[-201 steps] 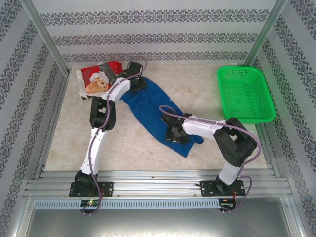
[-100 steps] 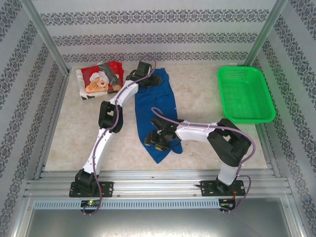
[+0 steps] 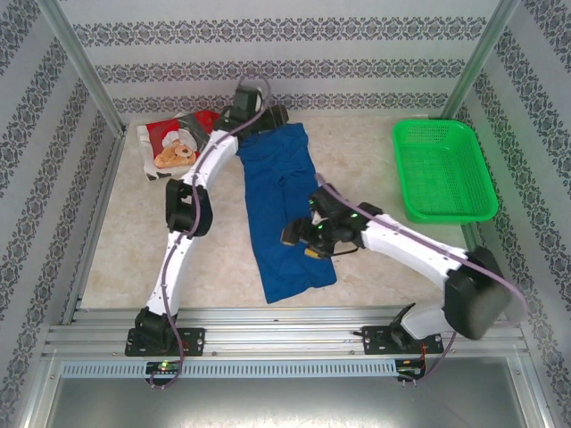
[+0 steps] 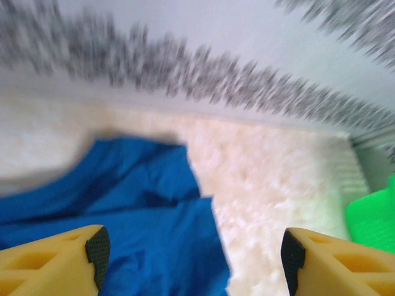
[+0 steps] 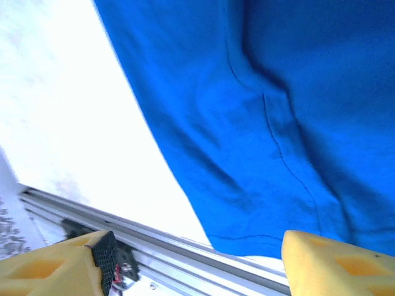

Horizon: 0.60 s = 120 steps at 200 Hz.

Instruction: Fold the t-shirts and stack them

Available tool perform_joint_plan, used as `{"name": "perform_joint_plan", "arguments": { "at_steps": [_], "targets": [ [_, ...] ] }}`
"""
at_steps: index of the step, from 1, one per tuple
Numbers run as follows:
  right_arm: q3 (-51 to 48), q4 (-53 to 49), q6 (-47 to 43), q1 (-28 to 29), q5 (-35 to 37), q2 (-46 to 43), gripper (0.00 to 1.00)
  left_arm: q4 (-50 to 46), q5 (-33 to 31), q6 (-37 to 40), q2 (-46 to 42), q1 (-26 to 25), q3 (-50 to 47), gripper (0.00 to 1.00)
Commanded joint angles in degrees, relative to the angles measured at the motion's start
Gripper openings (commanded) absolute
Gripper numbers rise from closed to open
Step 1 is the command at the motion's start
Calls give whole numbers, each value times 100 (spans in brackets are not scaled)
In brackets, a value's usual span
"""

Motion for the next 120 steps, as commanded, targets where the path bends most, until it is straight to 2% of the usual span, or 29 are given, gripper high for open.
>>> {"name": "perform_joint_plan", "arguments": {
  "at_steps": [1, 25, 57, 73, 99, 120],
  "targets": [
    [-164, -417, -944, -447, 54, 30, 73, -317, -480, 493, -736, 52, -427, 74],
    [-97, -230, -1636, -529, -88, 427, 70, -338, -638, 595, -675, 19, -1043, 70],
    [-145, 183, -1768, -353, -55, 942, 64, 66, -717, 573, -275, -115, -1394, 60],
    [-166, 320, -1778, -274, -63, 1206, 61, 230, -700, 515, 10, -189, -1308, 59],
    [-342, 636, -1685, -154, -20, 1370, 59, -308, -981, 578, 505, -275, -711, 55],
    [-398, 735, -1584, 18, -44, 1545, 58, -411, -1142, 590, 632, -287, -687, 54]
  ]
}}
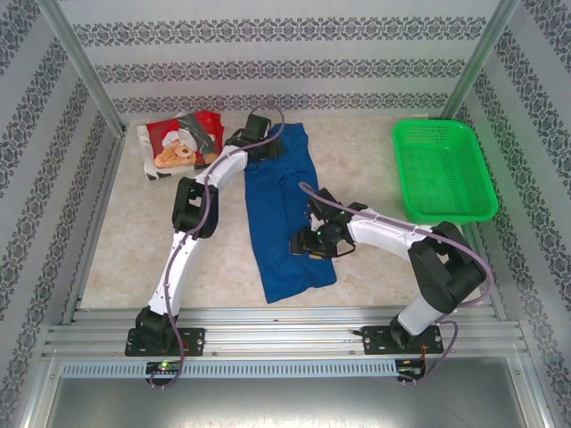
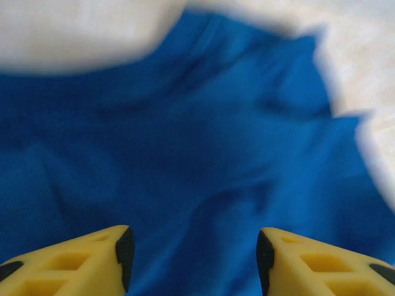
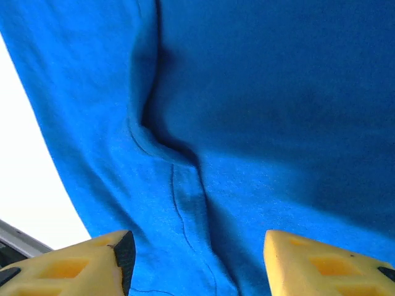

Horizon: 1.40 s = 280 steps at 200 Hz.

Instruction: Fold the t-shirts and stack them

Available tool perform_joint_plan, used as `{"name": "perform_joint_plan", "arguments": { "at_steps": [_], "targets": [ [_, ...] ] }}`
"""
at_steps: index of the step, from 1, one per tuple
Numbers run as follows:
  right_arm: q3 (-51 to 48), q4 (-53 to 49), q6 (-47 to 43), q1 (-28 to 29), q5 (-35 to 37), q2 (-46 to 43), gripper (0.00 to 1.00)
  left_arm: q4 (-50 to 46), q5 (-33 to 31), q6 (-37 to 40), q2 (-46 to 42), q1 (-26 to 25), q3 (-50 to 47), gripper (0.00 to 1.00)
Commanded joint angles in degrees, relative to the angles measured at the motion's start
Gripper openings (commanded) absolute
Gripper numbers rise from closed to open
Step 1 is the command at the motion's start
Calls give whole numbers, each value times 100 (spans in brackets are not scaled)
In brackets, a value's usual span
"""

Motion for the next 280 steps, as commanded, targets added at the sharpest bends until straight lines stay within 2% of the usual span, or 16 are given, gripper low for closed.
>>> {"name": "perform_joint_plan", "arguments": {
  "at_steps": [1, 28, 73, 118, 164, 186, 216, 246, 257, 273, 280],
  "targets": [
    [-102, 283, -1, 199, -2, 194, 58, -419, -273, 57, 22, -49, 232, 54],
    [-228, 346, 456, 480, -11, 422, 56, -492, -435, -19, 226, -42, 359, 54],
    [-574, 684, 1379, 786, -167, 584, 55, -679, -269, -231, 1029, 43, 1539, 56],
    [-506, 988, 1818, 1013, -345, 767, 56, 63, 263, -724, 1271, 227, 1597, 59],
    [-344, 962, 1810, 1135, -503, 976, 56, 848, 408, -1144, 1482, 373, 1764, 64],
    [-208, 858, 1713, 1143, -428, 936, 57, 1556, 739, -1653, 1483, 502, 1850, 73],
    [-39, 750, 1598, 1137, -346, 799, 60, 2360, 791, -1905, 960, 543, 1916, 87],
    [272, 500, 1494, 1128, -258, 250, 64, 2508, 1096, -2233, 140, 673, 1890, 97],
    [391, 296, 1443, 1123, -193, -157, 67, 2186, 1480, -2229, -247, 706, 1874, 100],
    [492, -173, 1355, 1113, 51, -802, 71, 841, 1930, -1848, -1064, 693, 1599, 100],
    [489, -441, 1313, 1066, 153, -1120, 72, 288, 2016, -1620, -1571, 666, 1185, 100]
  ]
}}
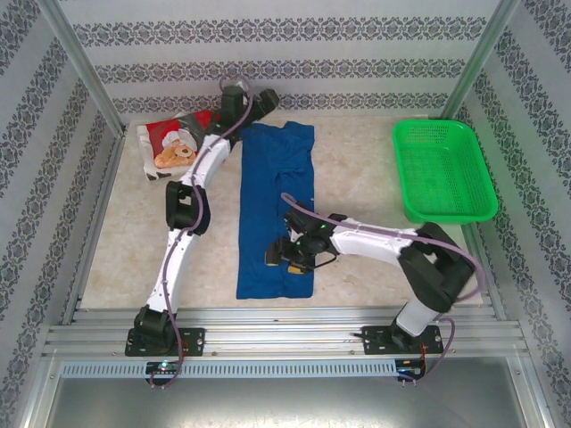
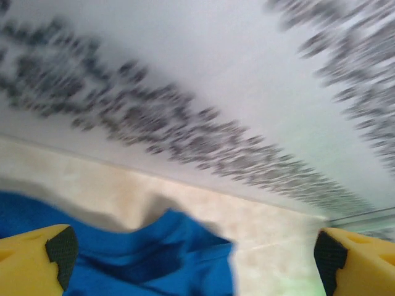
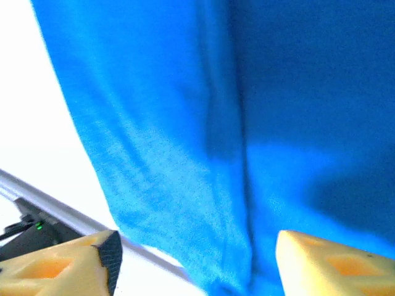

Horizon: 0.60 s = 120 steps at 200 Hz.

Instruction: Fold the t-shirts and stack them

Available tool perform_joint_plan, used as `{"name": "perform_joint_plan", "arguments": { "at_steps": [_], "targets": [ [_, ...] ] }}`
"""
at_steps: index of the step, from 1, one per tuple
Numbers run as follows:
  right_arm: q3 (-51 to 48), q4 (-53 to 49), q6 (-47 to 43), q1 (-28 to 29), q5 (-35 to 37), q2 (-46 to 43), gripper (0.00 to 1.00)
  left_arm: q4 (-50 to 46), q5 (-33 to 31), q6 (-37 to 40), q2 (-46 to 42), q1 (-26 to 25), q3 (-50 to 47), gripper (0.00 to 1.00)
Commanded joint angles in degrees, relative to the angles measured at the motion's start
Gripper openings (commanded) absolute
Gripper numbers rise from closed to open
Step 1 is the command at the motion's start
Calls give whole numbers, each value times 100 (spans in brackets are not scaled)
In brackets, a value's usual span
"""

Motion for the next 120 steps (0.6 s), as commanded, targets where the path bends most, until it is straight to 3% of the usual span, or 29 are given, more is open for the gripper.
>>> {"name": "perform_joint_plan", "arguments": {
  "at_steps": [1, 17, 31, 57, 86, 120],
  "targets": [
    [298, -902, -230, 17, 415, -1084, 72, -1237, 740, 414, -1899, -1, -507, 100],
    [102, -1498, -261, -170, 617, -1847, 78, -1952, 247, 1004, -3467, -154, -2282, 100],
    [-267, -1770, -190, -455, 545, -2510, 80, -1824, 165, 788, -4926, -175, -4251, 100],
    [-862, -1890, -56, -745, 271, -3229, 79, -3084, -316, 803, -7078, -362, -6689, 93],
    [-1285, -1994, -43, -650, 359, -3350, 74, -3209, 326, 184, -9007, -656, -9507, 83],
    [-2248, -900, 463, -457, 400, -3578, 66, -3015, 602, -478, -11052, -1022, -12034, 71]
  ]
}}
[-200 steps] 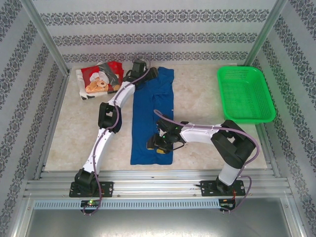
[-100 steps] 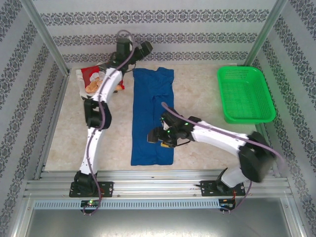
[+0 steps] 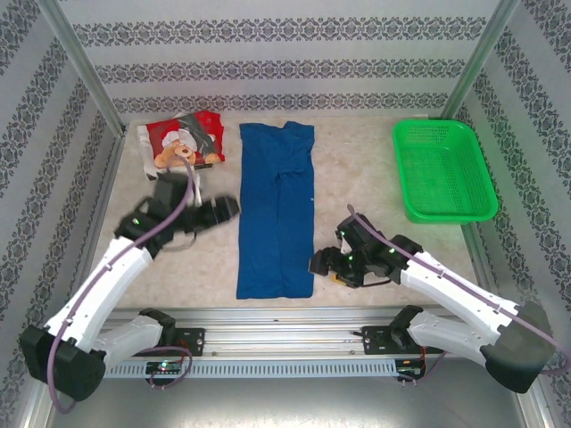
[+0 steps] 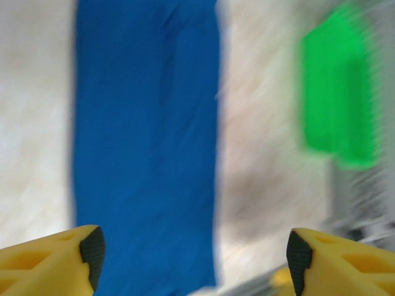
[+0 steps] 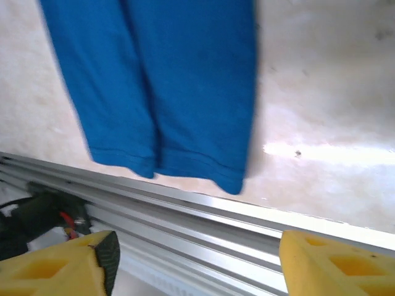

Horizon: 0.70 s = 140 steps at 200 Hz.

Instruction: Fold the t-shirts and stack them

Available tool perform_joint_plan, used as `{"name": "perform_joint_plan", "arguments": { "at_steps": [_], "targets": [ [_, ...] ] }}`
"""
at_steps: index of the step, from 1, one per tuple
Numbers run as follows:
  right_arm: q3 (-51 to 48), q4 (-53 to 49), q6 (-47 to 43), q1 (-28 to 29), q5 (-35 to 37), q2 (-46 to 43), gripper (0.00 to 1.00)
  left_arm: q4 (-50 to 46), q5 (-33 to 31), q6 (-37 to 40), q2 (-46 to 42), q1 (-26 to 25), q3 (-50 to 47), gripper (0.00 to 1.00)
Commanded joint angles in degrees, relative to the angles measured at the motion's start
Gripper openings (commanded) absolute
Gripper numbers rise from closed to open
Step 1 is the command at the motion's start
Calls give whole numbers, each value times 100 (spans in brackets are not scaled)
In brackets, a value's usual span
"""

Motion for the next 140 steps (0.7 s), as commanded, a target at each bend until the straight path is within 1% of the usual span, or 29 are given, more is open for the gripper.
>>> {"name": "perform_joint_plan", "arguments": {
  "at_steps": [1, 19, 39, 51, 69, 88, 107, 130, 140],
  "targets": [
    [-493, 658, 423, 166, 87, -157, 66, -377, 368, -655, -1129, -190, -1359, 71],
    [-741, 995, 445, 266, 104, -26, 66, -192, 520, -993, -1863, -265, -2178, 69],
    [-981, 1405, 547, 300, 5, 87, 65, 625, 823, -1753, -2557, -348, -3023, 66],
    [-1016, 1558, 587, 400, 41, 114, 65, 829, 767, -2022, -2738, -494, -3286, 66],
    [-1030, 1577, 611, 485, 106, 247, 64, 668, 745, -1893, -2638, -636, -3291, 65],
    [-1064, 1783, 645, 561, 135, 376, 64, 778, 715, -1914, -2561, -737, -3282, 65],
    [-975, 1837, 614, 636, 135, 625, 64, 839, 699, -1835, -2201, -777, -3296, 62],
    [-872, 1908, 590, 743, 165, 912, 64, 1541, 612, -2081, -1845, -1003, -3390, 62],
    [-897, 1954, 619, 759, 199, 978, 64, 1672, 550, -2097, -1610, -1120, -3369, 61]
  ]
}}
